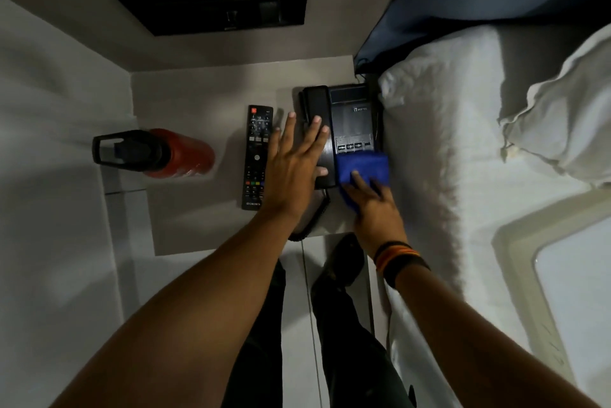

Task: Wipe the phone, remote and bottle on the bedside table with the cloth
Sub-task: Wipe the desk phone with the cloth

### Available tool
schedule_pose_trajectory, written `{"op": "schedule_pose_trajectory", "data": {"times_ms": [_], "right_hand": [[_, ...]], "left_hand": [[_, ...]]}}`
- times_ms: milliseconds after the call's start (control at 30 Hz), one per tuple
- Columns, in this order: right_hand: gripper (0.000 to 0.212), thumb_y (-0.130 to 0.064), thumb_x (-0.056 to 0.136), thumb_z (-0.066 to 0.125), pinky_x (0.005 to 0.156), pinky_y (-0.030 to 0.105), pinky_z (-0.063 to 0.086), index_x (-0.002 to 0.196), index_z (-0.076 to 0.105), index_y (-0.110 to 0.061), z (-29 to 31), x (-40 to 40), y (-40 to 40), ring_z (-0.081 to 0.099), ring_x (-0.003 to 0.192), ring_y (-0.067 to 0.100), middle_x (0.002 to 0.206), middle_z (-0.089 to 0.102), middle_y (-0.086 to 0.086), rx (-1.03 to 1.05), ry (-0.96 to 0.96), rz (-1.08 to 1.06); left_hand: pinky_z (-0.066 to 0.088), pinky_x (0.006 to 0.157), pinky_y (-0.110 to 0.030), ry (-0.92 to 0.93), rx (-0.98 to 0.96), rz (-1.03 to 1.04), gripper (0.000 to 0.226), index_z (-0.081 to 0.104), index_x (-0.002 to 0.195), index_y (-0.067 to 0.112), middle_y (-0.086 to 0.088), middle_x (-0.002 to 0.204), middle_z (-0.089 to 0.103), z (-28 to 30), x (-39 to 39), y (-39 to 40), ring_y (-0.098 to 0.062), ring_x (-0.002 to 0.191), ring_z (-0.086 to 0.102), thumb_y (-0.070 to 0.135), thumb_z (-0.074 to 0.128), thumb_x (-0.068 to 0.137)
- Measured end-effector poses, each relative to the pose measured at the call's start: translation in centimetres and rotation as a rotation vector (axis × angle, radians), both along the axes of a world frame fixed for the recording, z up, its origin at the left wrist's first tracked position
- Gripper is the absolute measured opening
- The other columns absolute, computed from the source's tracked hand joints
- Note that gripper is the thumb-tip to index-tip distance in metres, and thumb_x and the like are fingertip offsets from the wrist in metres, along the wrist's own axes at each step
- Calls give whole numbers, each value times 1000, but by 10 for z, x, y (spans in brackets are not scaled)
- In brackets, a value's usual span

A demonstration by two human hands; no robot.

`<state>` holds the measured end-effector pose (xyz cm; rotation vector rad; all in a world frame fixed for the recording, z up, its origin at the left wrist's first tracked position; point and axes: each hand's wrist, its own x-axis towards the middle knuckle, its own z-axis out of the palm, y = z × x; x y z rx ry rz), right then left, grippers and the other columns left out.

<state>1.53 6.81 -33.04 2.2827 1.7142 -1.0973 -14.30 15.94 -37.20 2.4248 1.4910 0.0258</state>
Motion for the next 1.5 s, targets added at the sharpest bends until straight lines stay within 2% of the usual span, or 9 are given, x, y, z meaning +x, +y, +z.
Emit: {"op": "schedule_pose_trajectory", "data": {"times_ms": [167,300,433,500,867,1033,1133,1333,1500], "right_hand": [[52,1,81,53,98,45,54,123,70,-25,42,5,33,69,107,38,114,75,16,140,98,-454],[58,-3,77,44,105,38,49,127,67,-23,79,5,103,65,117,30,128,70,10,360,157,-403],[63,3,82,45,113,37,36,139,57,-22,64,-11,160,45,131,39,152,49,4,354,35,-26],[64,-3,86,49,112,50,38,146,48,-23,42,-21,165,35,135,43,161,36,1,180,-86,273],[78,0,88,49,106,56,44,153,30,-37,14,-22,27,29,140,37,166,18,-12,35,-148,469],[56,1,89,50,99,30,47,133,60,-33,23,-24,-11,61,117,27,132,61,6,16,204,-240],[43,1,91,48,91,39,56,118,66,-26,53,-26,11,68,98,24,105,70,3,118,415,-639],[38,-8,92,58,99,45,54,129,62,-13,88,-34,61,66,108,34,121,67,22,-118,1081,-595],[42,-27,93,48,86,33,58,133,59,-18,74,-12,103,72,99,13,125,69,0,-249,1122,-558]], "left_hand": [[13,129,-46,-276,-190,420,85,26,166,15,-3,175,12,-4,5,-16,-32,164,13,46,65,97],[57,94,-40,-588,-278,683,31,72,117,6,-13,116,75,-11,-2,-32,-20,102,68,22,46,110],[48,59,-11,-700,-658,893,19,72,106,14,5,75,70,-9,0,-20,7,62,64,31,64,103],[50,59,-19,-668,-728,916,11,69,92,24,6,69,69,-12,-1,-11,5,55,64,31,68,101],[61,72,-36,-383,-510,824,19,79,96,21,-3,95,82,-12,-7,-5,-26,87,76,38,71,92],[62,75,-41,-588,-449,875,31,76,103,16,-5,93,82,-3,-7,-19,-22,84,76,42,58,101],[58,79,-34,-890,-522,924,38,73,106,23,2,99,79,39,-4,-39,-7,88,73,47,44,108],[57,103,-35,-1215,-882,777,60,53,149,29,-1,141,66,91,-7,-42,-16,125,68,57,55,96],[58,90,-36,-1368,-1181,1208,23,73,117,15,-4,107,81,72,-30,-15,-28,111,72,26,57,105]]}}
